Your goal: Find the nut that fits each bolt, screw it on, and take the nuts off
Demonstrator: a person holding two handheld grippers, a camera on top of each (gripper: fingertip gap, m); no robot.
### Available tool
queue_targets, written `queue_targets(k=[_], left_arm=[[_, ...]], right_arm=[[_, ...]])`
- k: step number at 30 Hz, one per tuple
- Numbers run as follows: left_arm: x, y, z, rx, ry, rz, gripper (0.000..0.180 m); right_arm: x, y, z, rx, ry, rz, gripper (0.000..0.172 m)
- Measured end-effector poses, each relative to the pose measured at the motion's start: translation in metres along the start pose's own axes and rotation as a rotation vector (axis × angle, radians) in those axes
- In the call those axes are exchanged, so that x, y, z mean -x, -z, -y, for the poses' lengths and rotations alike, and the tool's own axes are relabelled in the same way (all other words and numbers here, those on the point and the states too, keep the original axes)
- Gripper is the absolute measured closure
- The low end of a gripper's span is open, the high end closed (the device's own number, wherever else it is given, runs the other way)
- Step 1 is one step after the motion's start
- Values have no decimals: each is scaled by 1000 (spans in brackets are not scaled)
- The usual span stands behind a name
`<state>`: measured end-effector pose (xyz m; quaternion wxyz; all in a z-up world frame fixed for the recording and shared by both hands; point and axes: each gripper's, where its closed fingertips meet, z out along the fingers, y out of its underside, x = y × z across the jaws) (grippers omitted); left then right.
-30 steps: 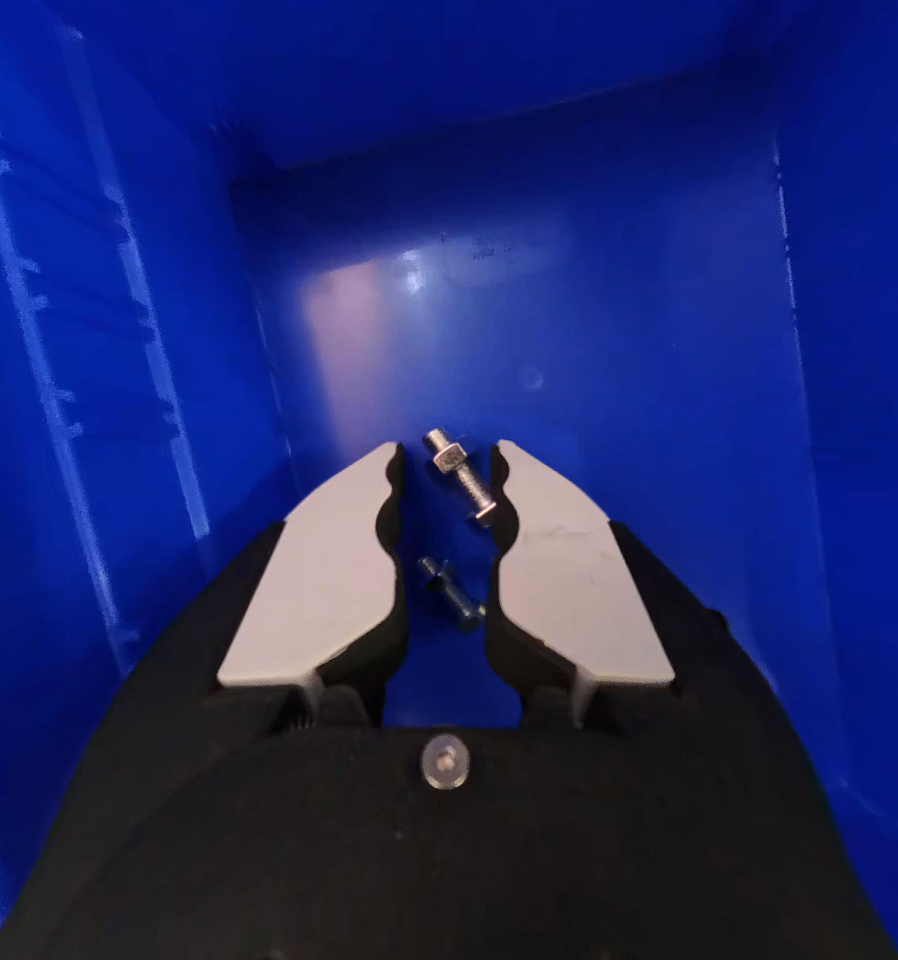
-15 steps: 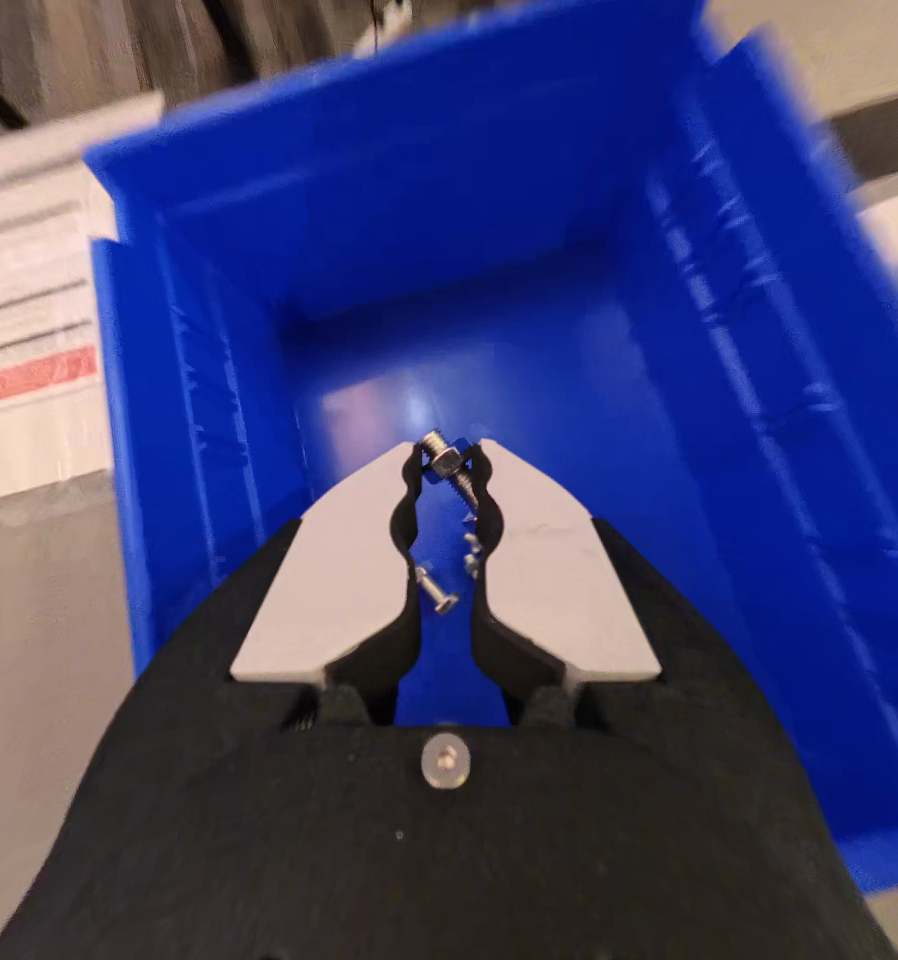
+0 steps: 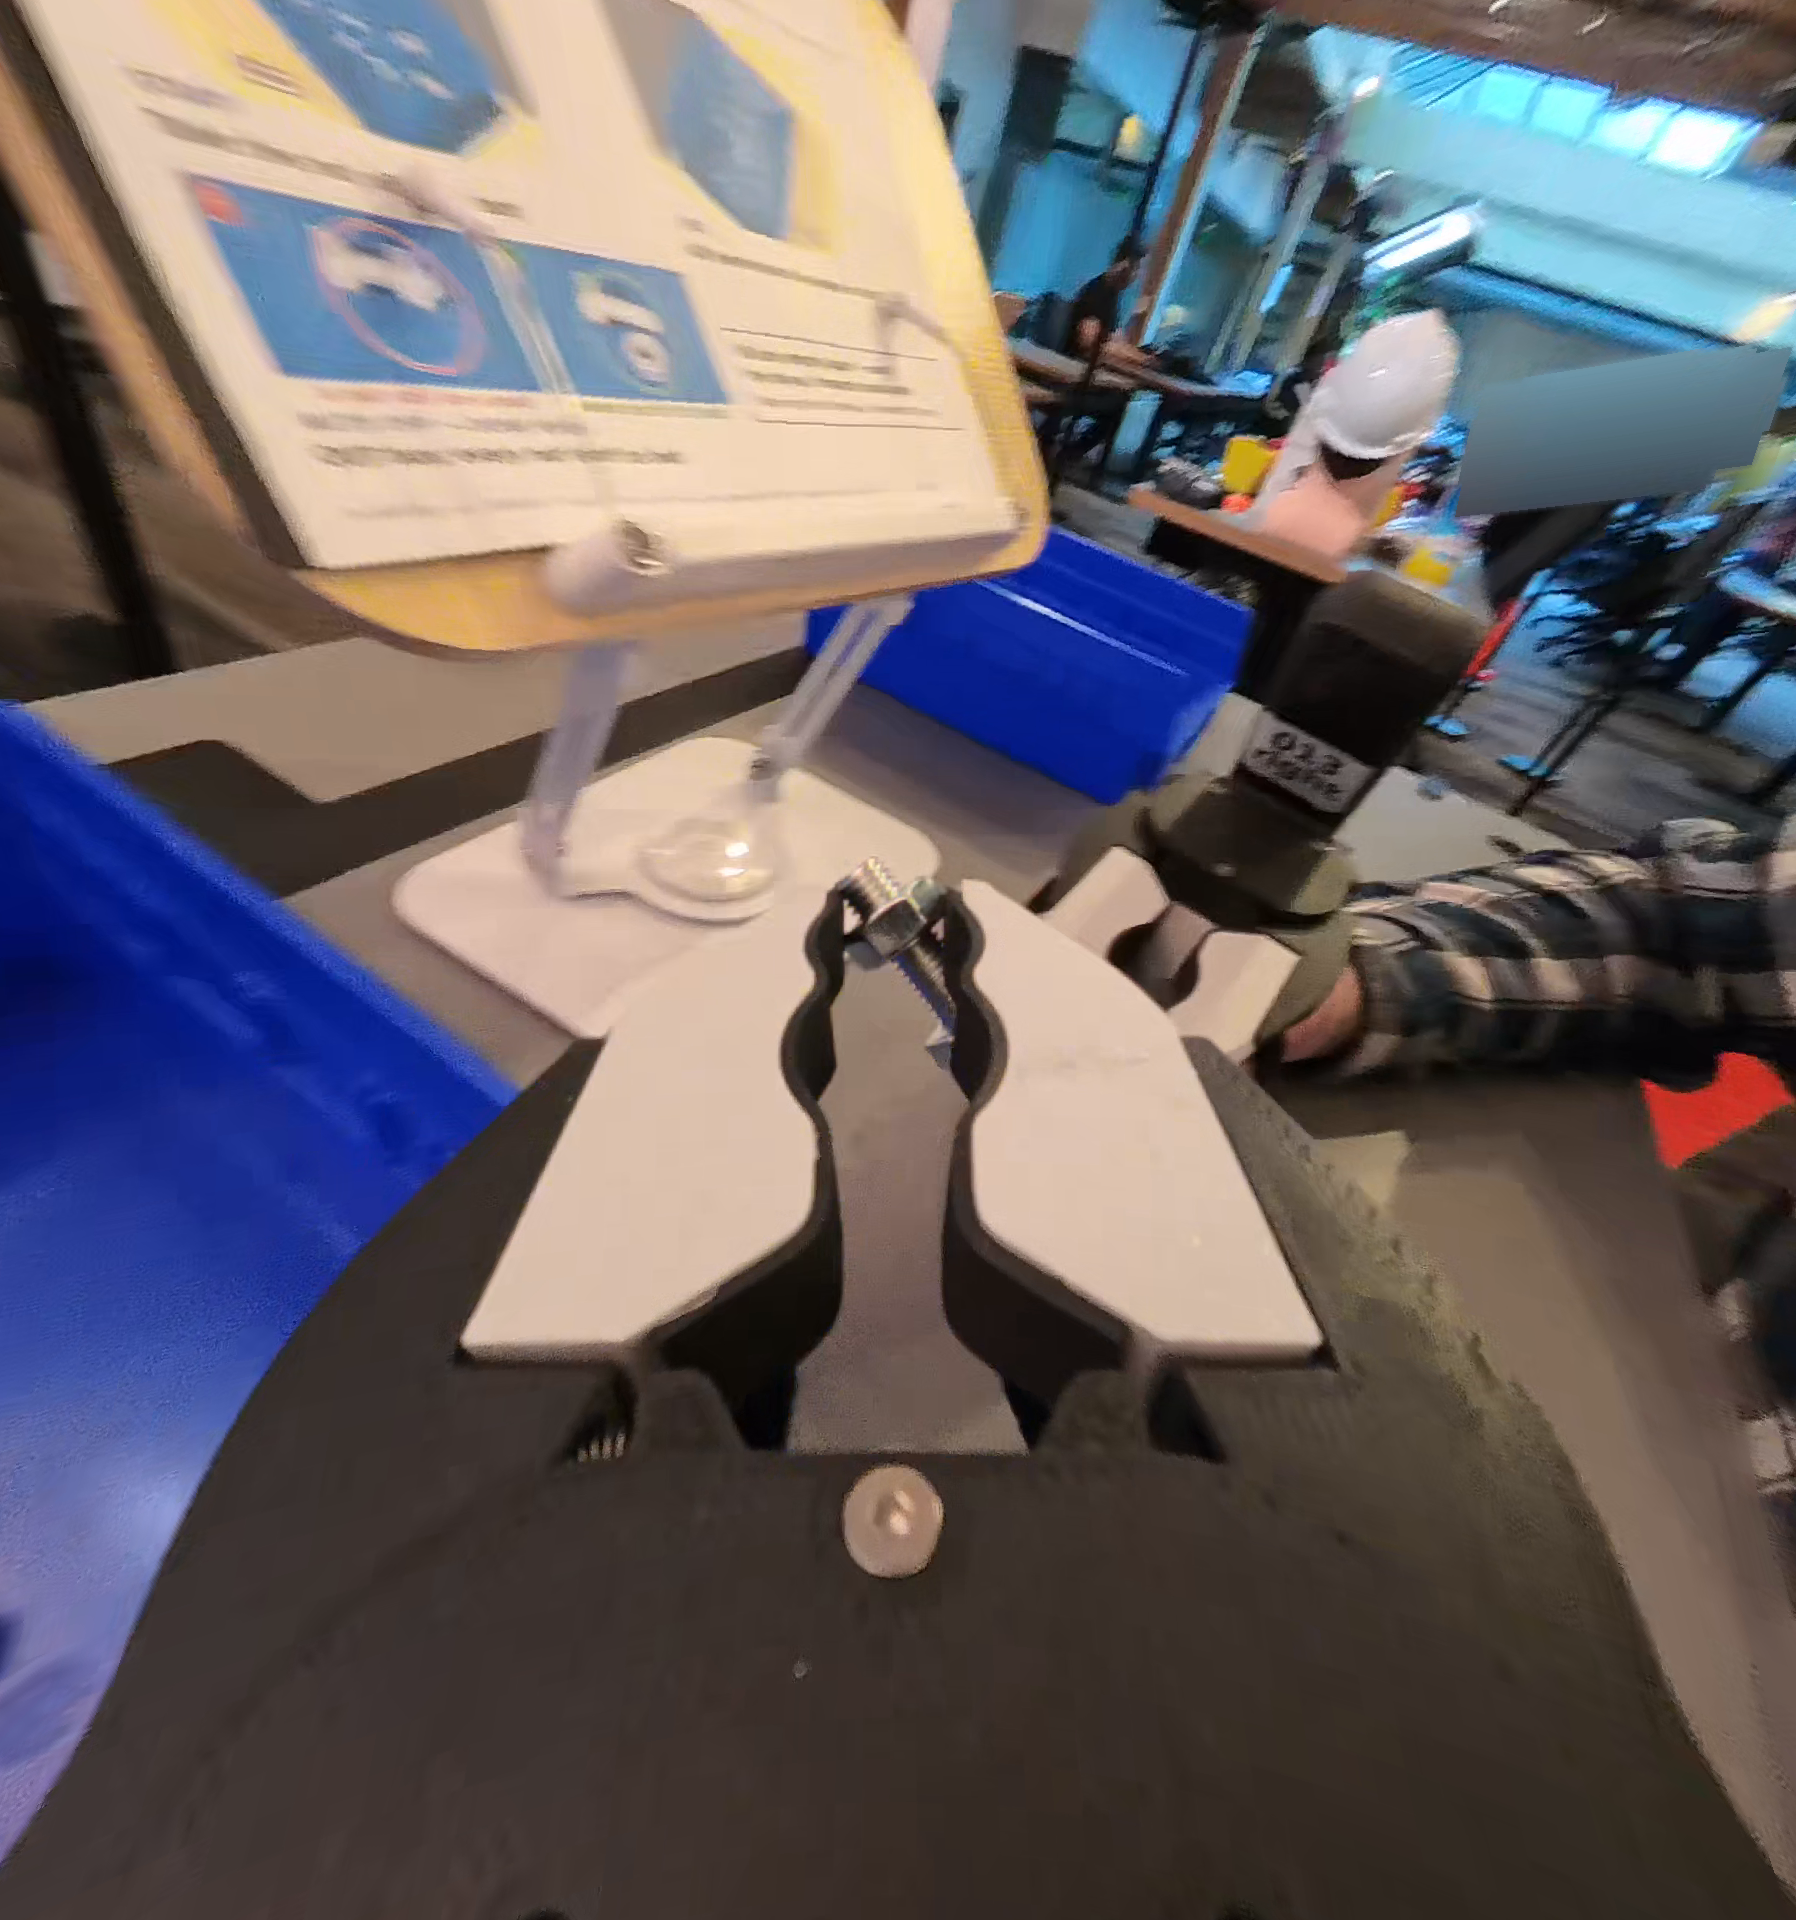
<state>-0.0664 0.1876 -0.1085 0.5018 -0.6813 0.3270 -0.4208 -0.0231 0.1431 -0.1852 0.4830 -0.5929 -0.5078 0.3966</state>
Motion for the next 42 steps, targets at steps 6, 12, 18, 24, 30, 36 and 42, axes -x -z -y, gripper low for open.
queue_targets(k=[6, 12, 18, 24, 30, 36, 42], left_arm=[[-53, -26, -22, -51, -5, -238, 163], [-57, -35, -23, -129, -41, -246, 163], [-62, -44, -27, -155, -72, -264, 163], [-69, -48, -24, -209, -86, -294, 163], [-75, -52, -27, -212, -114, -305, 163], [-79, -51, -27, -211, -117, -332, 163], [-81, -49, -28, -202, -101, -354, 163]], right_arm=[[7, 3, 18, -138, -160, 107, 145], [19, 9, 32, -251, -325, 307, 144], [21, 16, 44, -361, -483, 438, 152], [22, 18, 49, -416, -584, 510, 153], [27, 21, 54, -454, -639, 588, 146], [31, 22, 54, -445, -605, 595, 149], [32, 22, 49, -394, -515, 555, 152]])
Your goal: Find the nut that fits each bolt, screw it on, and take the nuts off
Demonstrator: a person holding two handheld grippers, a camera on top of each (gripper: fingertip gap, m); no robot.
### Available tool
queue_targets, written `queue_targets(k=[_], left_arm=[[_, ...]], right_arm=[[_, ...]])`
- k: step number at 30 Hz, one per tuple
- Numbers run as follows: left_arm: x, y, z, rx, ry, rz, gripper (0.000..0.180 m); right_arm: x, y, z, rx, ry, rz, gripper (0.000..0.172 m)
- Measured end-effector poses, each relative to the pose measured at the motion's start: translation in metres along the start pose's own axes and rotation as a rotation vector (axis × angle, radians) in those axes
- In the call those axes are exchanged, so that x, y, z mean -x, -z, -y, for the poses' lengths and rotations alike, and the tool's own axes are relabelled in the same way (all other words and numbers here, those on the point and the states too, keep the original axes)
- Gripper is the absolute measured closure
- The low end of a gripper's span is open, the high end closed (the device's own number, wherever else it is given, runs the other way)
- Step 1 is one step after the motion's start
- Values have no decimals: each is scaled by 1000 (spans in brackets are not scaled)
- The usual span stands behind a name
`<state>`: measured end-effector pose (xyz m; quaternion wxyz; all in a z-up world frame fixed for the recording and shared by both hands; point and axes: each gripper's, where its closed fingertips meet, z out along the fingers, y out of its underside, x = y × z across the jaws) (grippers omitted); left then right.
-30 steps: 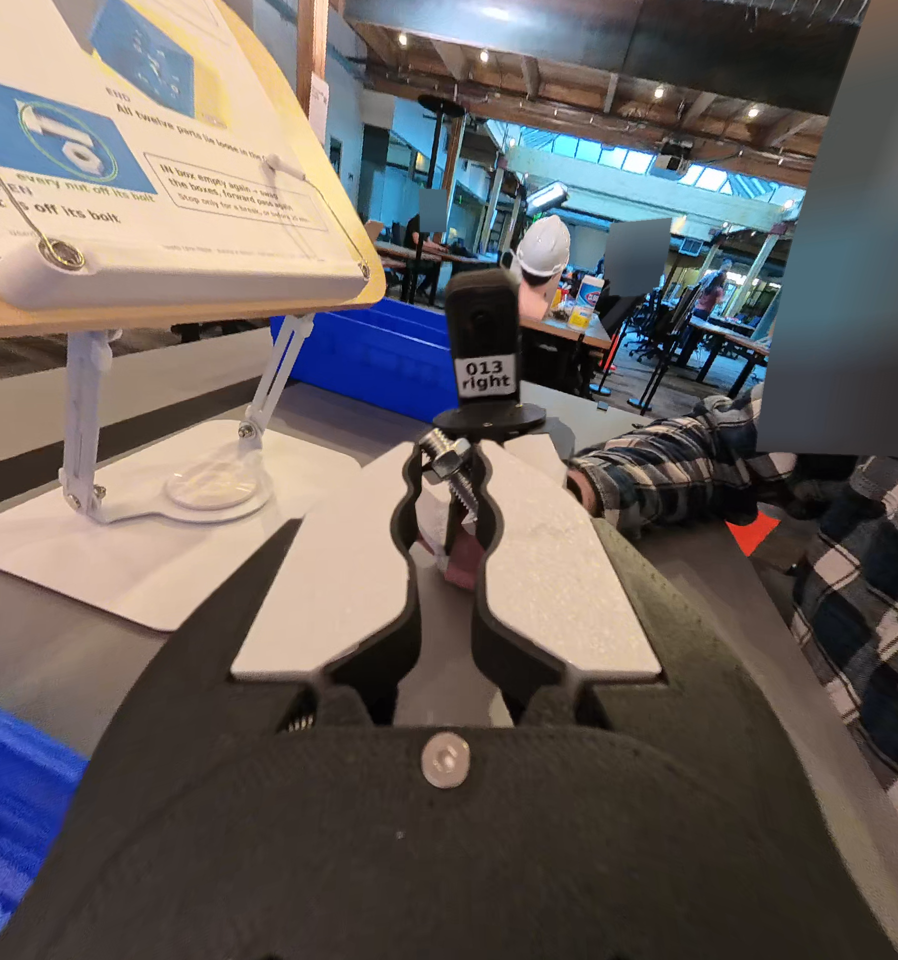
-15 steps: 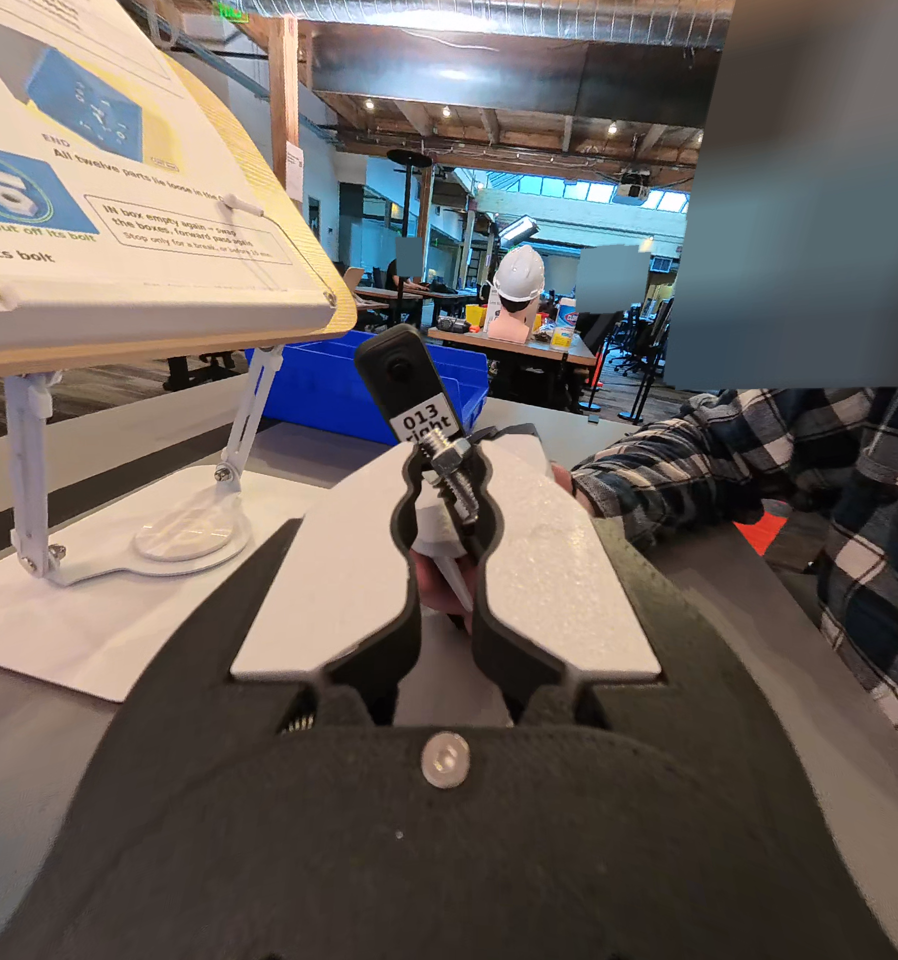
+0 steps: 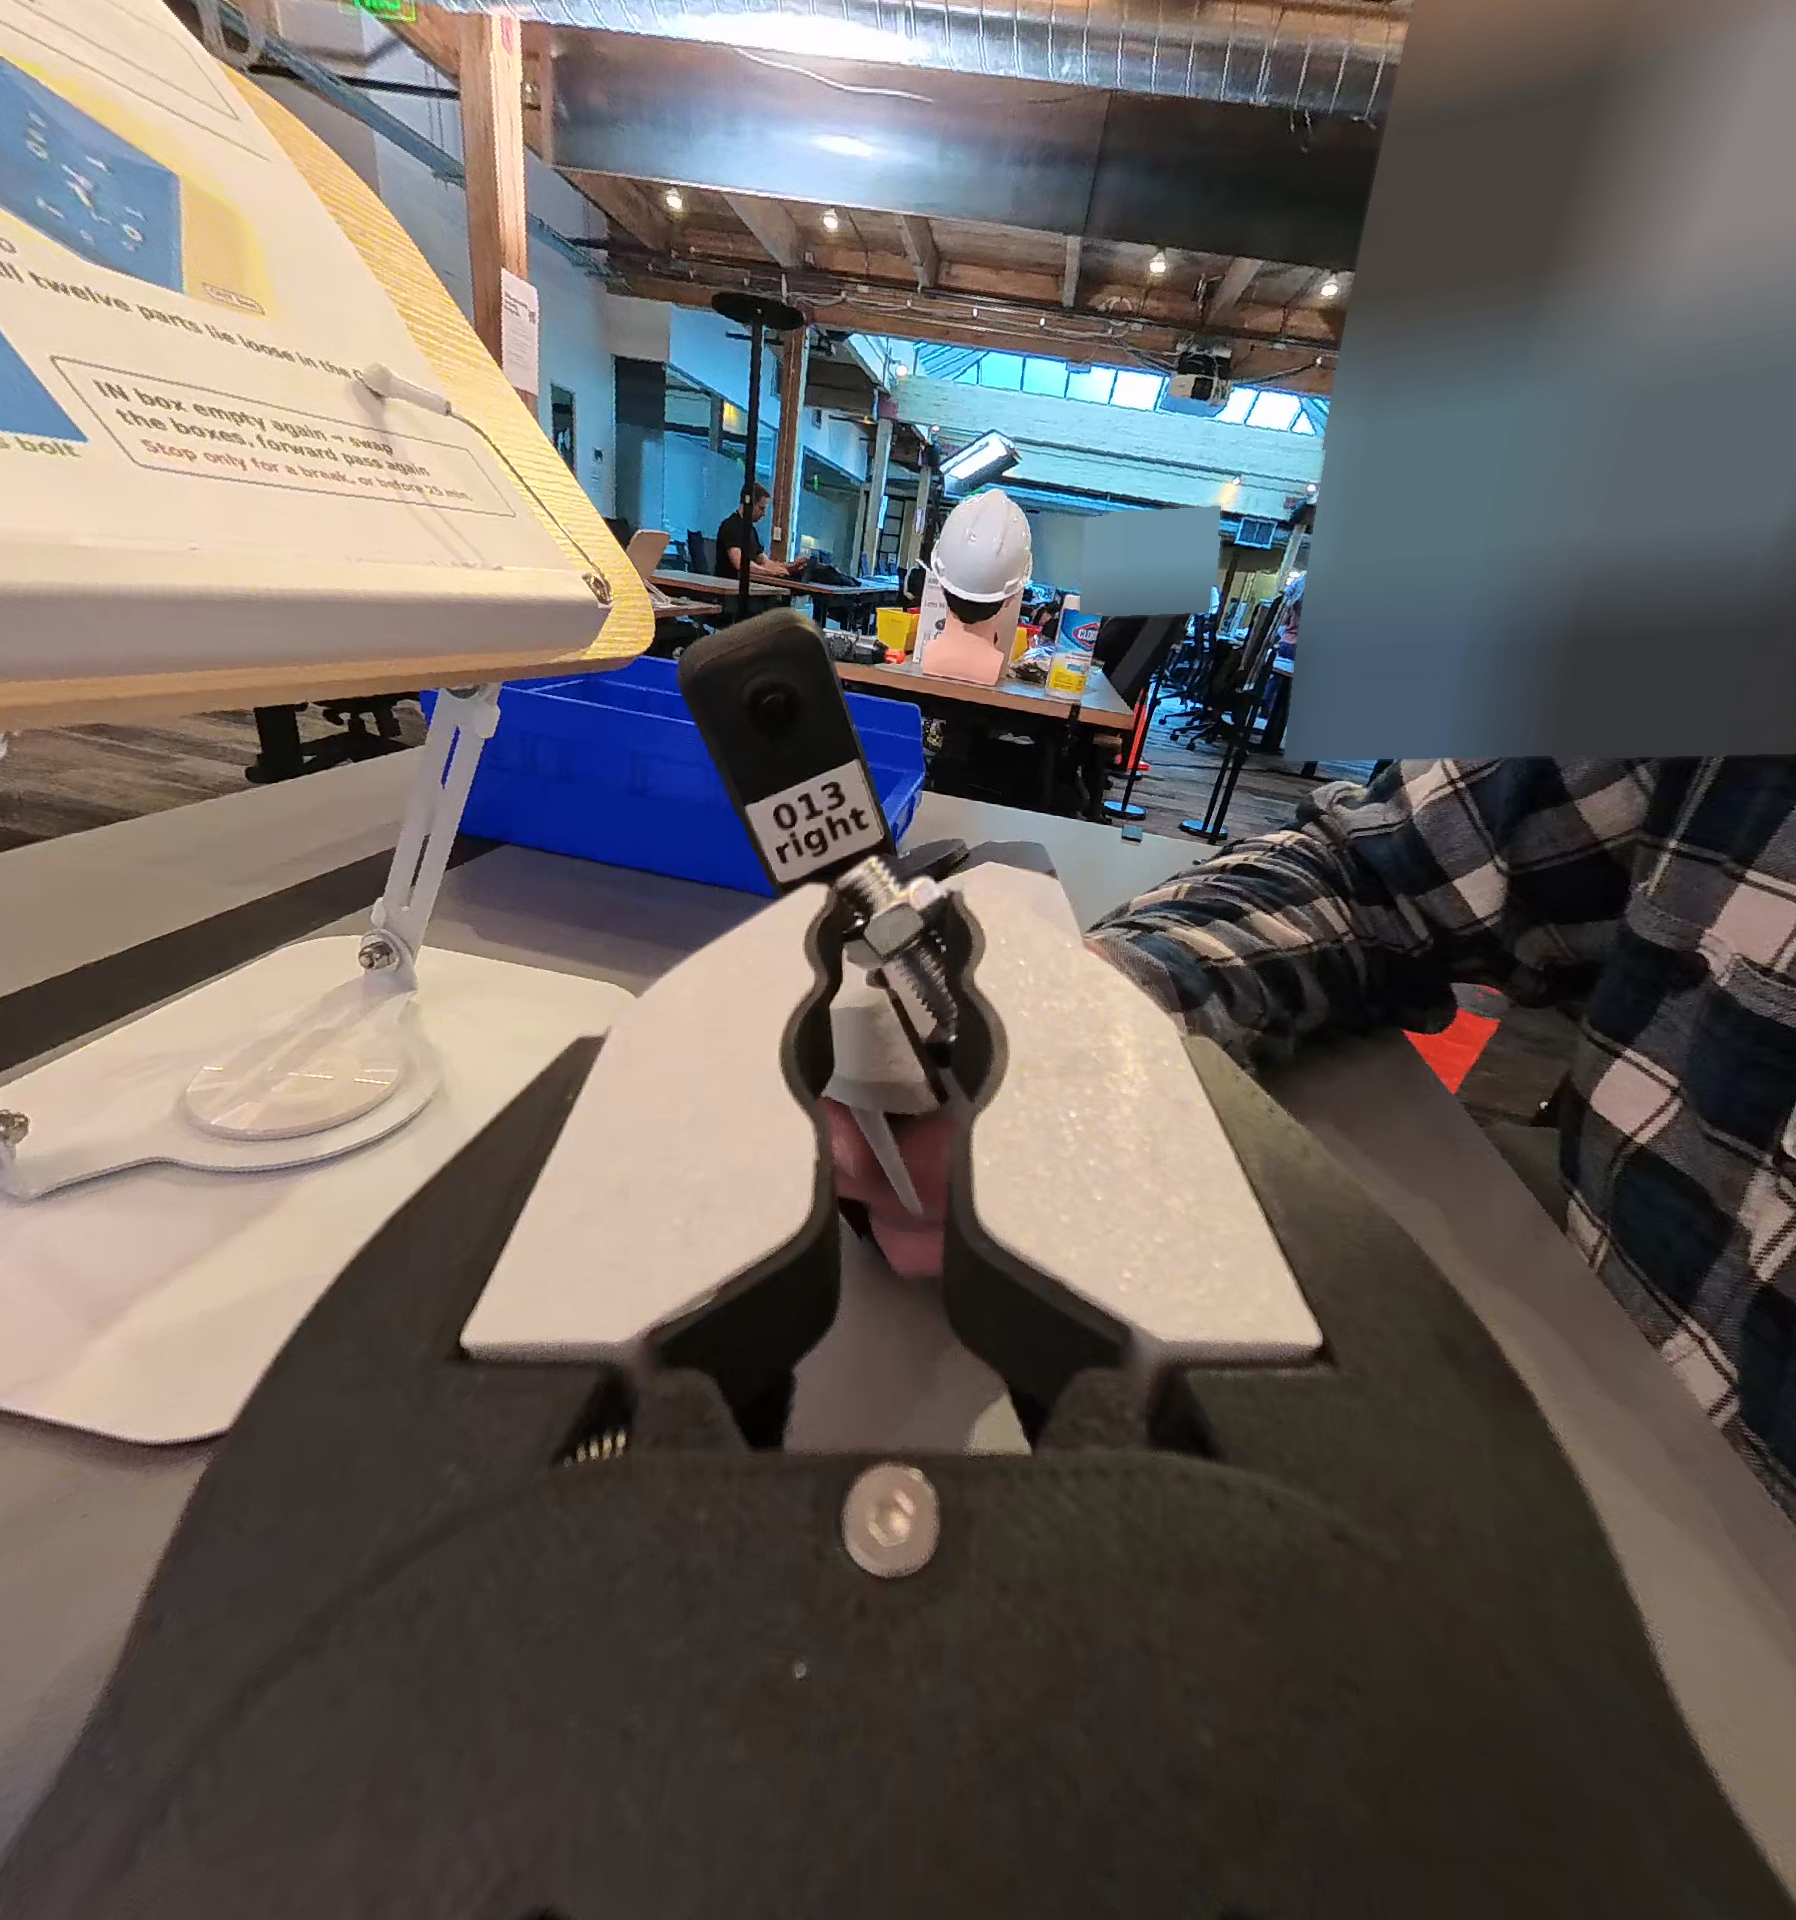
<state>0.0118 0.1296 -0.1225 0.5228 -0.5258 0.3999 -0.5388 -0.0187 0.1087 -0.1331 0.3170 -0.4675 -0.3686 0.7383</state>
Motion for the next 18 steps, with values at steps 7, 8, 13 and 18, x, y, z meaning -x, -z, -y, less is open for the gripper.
queue_targets(k=[7, 8, 13, 18], left_arm=[[3, 7, 0, 20, 38, 1, 162], [4, 9, 2, 17, 37, 10, 162], [9, 14, -5, 77, 54, 41, 156], [10, 8, -19, 152, 87, 45, 151]], right_arm=[[-11, 2, -8, 99, 125, -127, 152], [-13, 3, -9, 116, 145, -152, 152], [-22, 6, -13, 184, 257, -252, 152], [-29, 9, -16, 241, 369, -343, 152]])
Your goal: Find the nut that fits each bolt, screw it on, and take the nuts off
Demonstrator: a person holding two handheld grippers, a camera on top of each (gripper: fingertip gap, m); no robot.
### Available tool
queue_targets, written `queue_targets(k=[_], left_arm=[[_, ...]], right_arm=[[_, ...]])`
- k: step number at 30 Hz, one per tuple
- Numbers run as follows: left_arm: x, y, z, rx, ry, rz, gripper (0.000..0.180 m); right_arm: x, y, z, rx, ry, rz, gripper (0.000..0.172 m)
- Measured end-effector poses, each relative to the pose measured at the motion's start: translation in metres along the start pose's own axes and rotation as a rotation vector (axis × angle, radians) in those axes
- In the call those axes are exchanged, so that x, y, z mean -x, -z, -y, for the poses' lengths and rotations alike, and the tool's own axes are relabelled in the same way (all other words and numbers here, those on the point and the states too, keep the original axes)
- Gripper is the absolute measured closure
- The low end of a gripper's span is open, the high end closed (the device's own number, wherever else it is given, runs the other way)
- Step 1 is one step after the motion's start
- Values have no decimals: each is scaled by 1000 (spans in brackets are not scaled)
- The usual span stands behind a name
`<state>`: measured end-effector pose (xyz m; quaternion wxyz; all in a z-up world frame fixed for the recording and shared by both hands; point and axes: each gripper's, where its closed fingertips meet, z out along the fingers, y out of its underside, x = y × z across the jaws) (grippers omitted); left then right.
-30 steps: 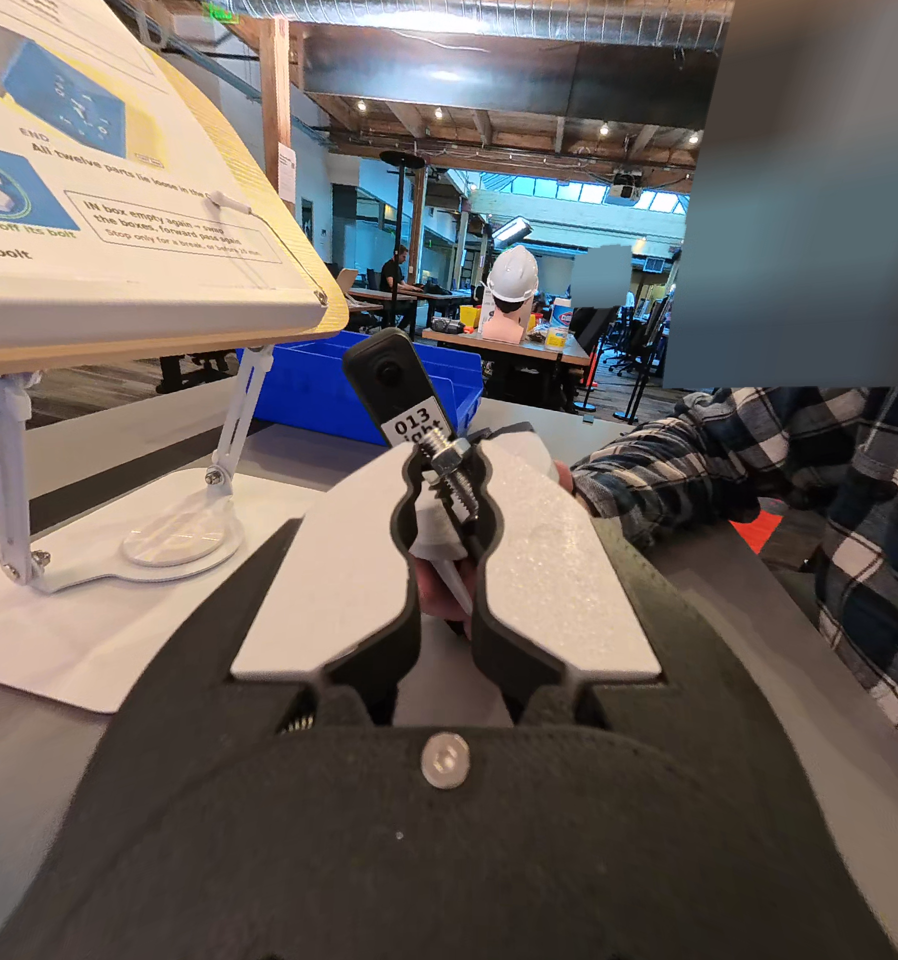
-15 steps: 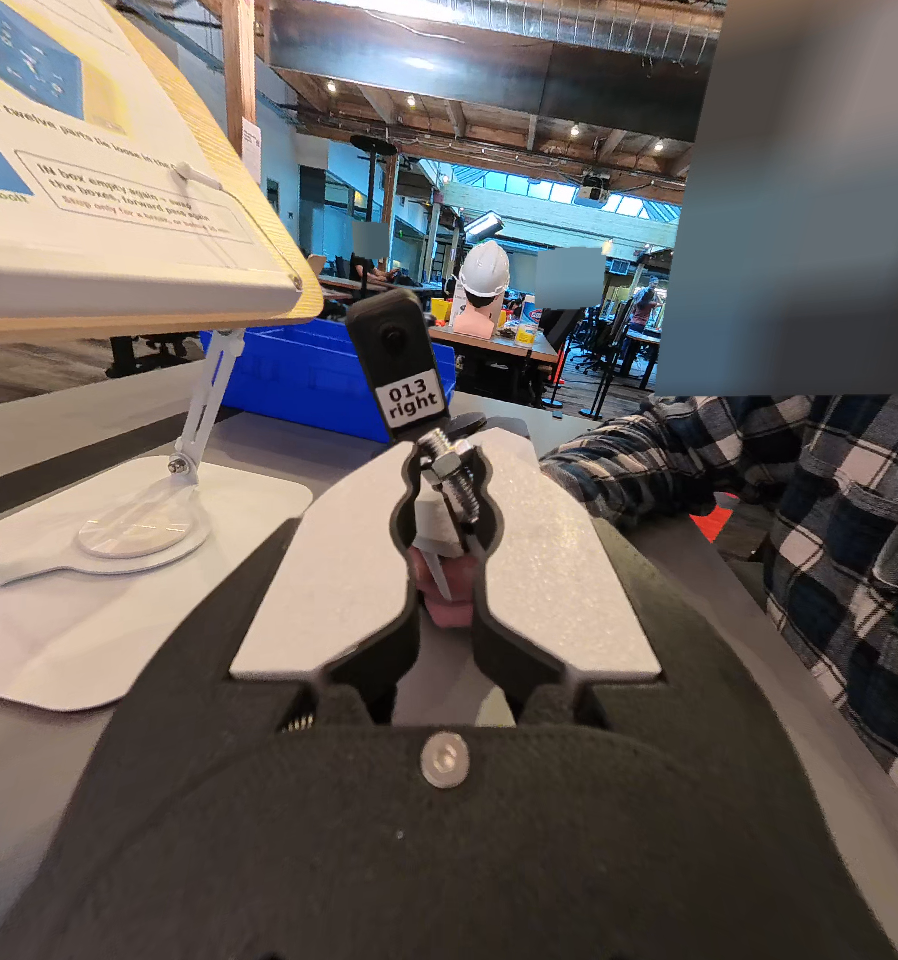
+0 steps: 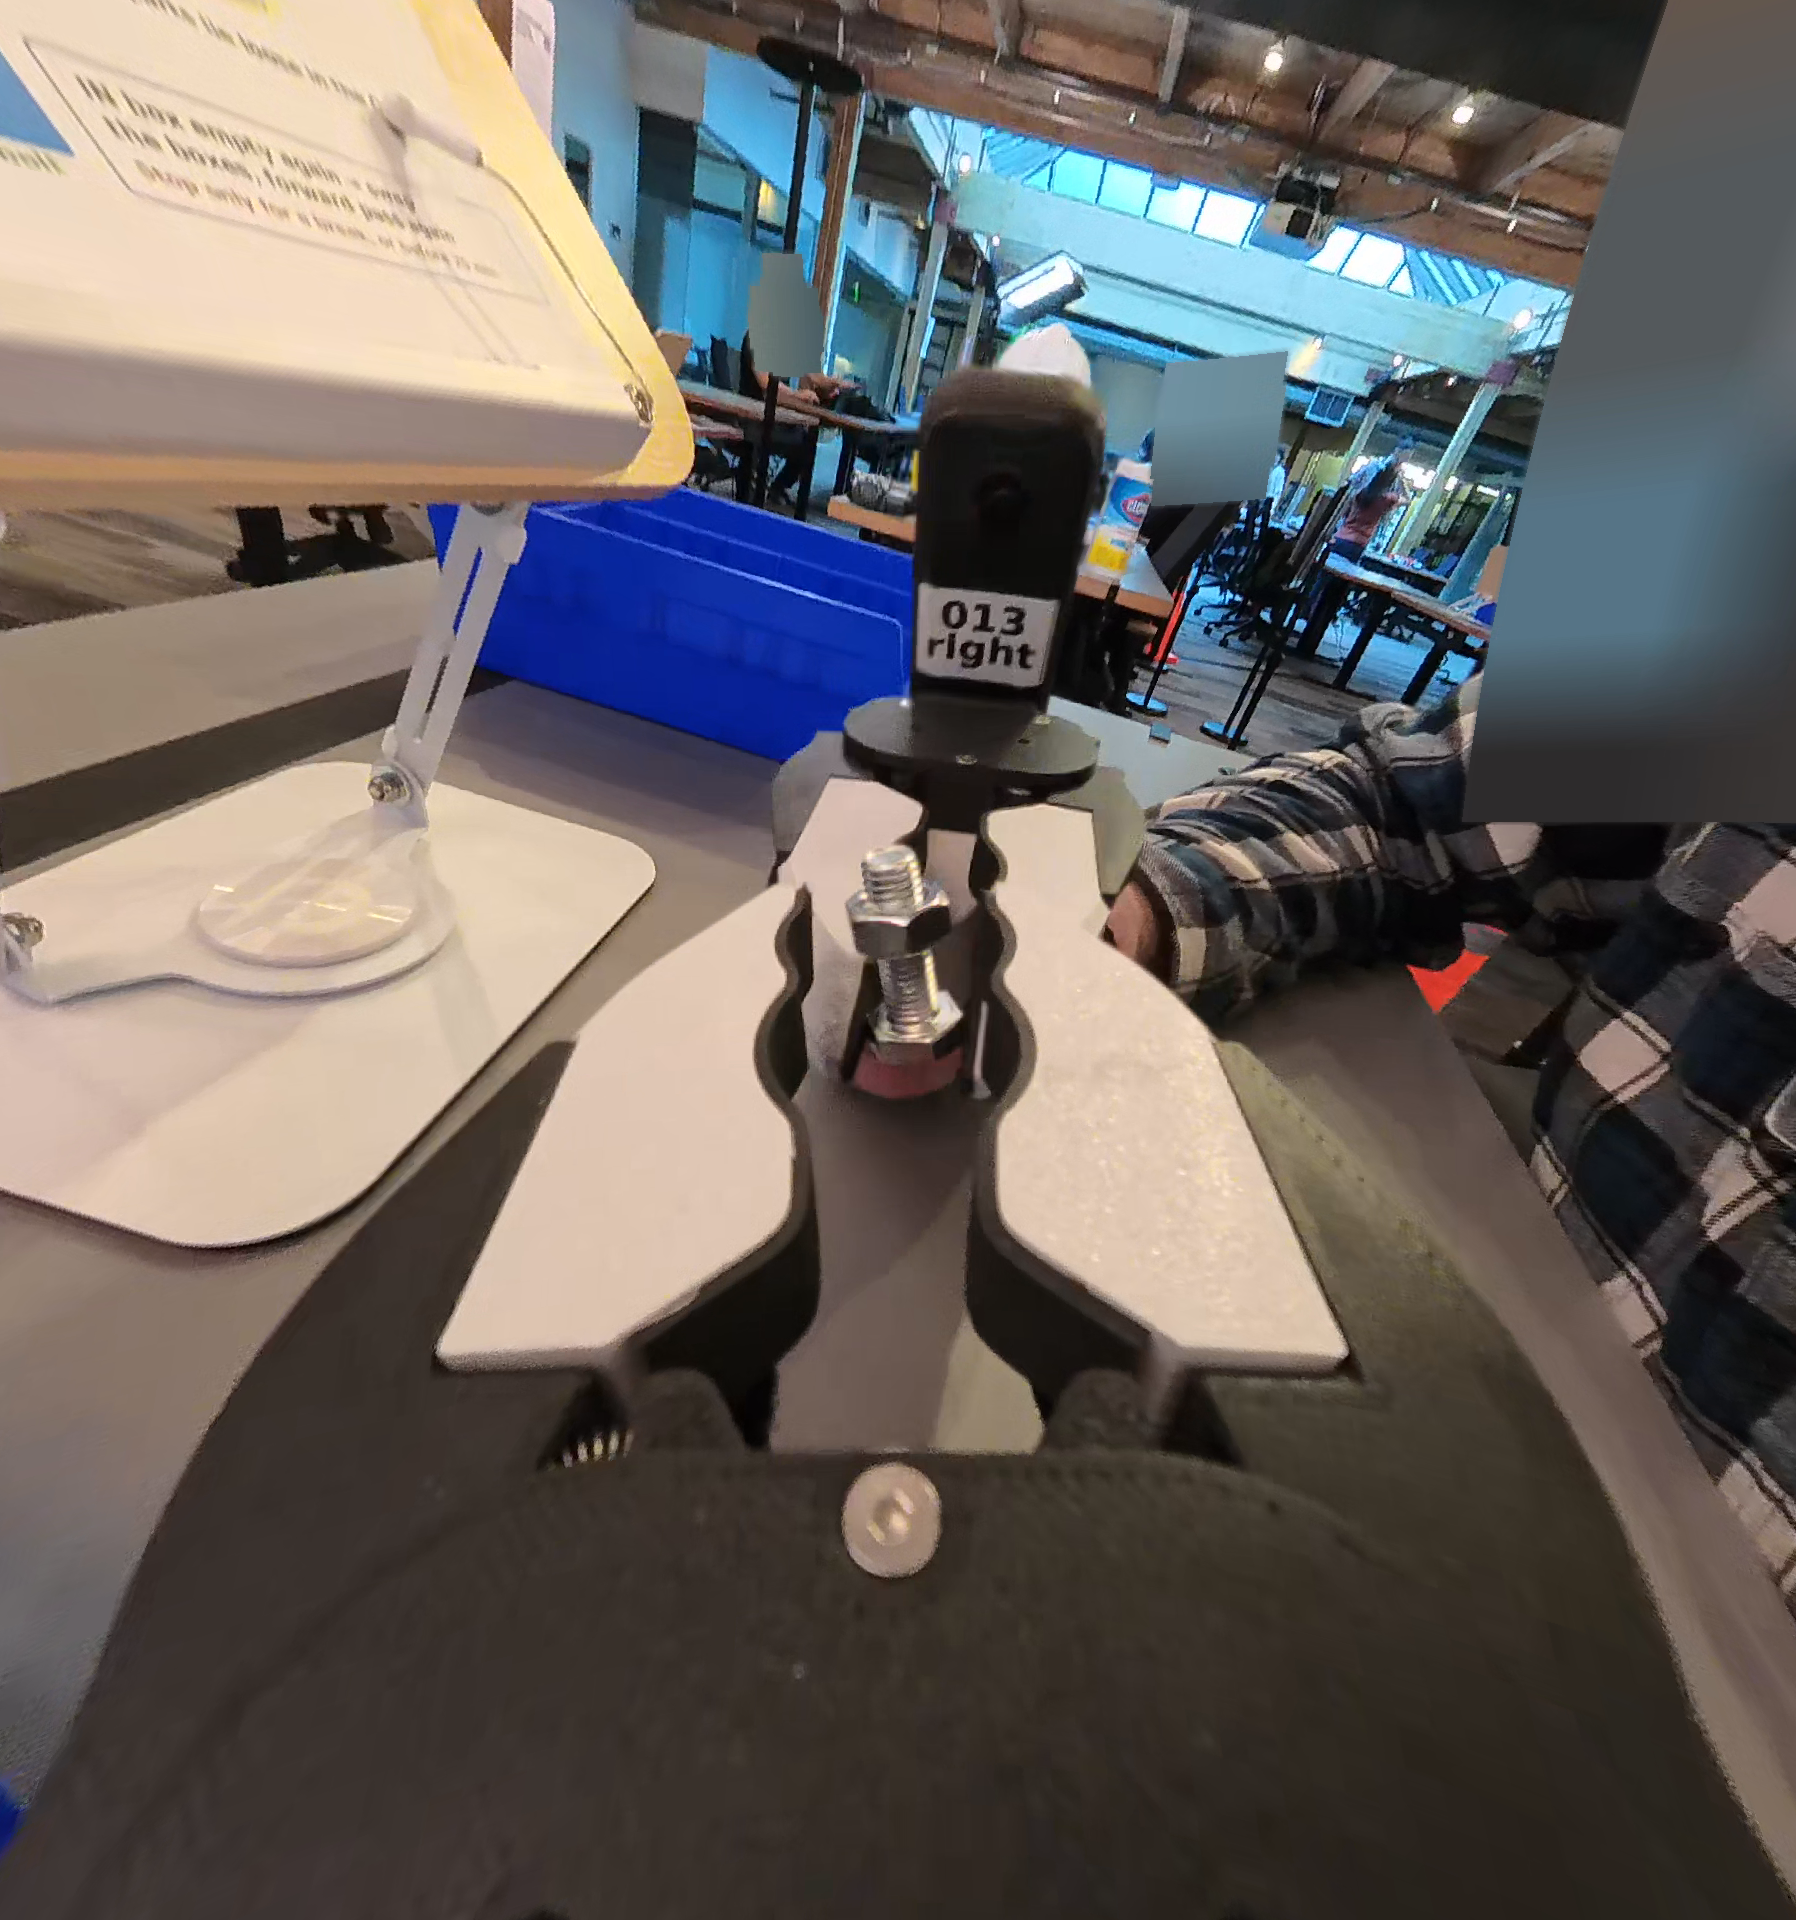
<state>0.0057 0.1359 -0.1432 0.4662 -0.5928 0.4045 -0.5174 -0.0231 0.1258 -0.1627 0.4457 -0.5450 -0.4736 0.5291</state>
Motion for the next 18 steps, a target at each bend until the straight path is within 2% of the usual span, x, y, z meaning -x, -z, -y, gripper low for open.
queue_targets(k=[4, 6, 18], left_arm=[[2, -4, -8, 40, 0, 16, 153], [3, -6, -10, 45, -12, 29, 163], [6, -4, -9, 33, -29, 53, 164]], right_arm=[[-6, 0, -4, 33, 62, -72, 152], [-7, 0, -5, 46, 88, -94, 152], [-12, 1, -6, 51, 96, -126, 151]])
